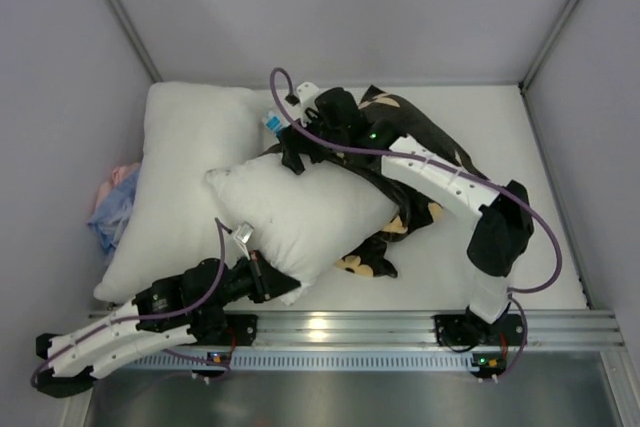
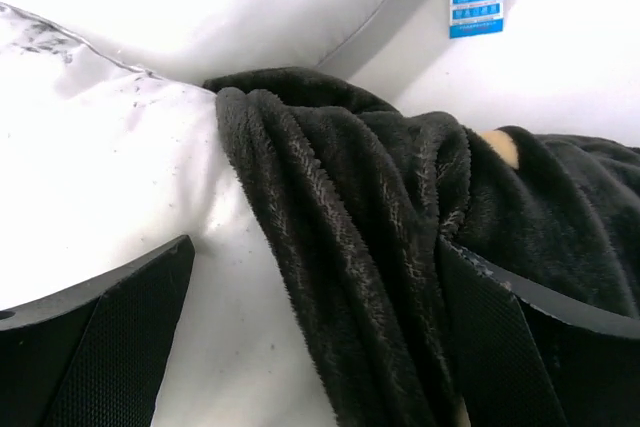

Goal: Remove the pillowcase from the pillow

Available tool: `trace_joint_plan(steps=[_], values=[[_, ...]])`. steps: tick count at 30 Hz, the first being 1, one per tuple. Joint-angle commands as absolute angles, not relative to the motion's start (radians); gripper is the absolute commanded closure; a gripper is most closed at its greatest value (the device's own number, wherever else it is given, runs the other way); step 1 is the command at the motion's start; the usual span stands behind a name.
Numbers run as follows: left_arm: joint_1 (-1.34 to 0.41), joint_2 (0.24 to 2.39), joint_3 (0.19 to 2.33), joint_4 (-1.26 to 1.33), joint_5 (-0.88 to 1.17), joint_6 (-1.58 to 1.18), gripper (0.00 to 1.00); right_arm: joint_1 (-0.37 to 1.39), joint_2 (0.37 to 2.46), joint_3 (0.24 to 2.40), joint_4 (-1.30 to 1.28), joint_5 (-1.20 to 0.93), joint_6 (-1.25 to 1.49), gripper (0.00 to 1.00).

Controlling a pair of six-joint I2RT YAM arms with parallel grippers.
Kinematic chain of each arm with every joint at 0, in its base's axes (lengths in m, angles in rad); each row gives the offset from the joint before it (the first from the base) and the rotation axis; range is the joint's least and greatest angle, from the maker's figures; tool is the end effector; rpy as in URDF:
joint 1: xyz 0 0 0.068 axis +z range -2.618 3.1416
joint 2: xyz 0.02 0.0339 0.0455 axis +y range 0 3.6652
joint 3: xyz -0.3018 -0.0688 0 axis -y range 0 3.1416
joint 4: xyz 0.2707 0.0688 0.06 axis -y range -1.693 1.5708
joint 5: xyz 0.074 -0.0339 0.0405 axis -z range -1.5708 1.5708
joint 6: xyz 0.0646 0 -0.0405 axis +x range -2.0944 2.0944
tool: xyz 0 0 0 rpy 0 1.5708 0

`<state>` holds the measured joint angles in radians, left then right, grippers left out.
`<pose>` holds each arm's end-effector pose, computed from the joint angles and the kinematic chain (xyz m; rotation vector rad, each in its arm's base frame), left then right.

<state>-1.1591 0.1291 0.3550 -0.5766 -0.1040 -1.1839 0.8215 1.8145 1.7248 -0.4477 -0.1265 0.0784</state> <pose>0.0465 -0.0898 0.2240 -0.1080 2.2140 -1.3818 0.3254 0.3617 0.3712 -0.8625 1.9981 0.6615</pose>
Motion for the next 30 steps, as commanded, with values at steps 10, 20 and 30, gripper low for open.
trace_joint_plan(steps=[10, 20, 30], values=[[-1.157, 0.121, 0.368, -0.531, -0.095, -1.204, 1.00, 0.714, 1.924, 1.709, -0.460, 0.249, 0.324, 0.90], [-1.157, 0.071, 0.357, -0.531, -0.083, -1.210, 1.00, 0.256, 1.855, 1.555, -0.479, 0.258, 0.391, 1.00], [-1.157, 0.110, 0.356, -0.531, -0.100, -1.220, 1.00, 0.352, 1.628, 1.460, -0.482, 0.247, 0.364, 0.79]])
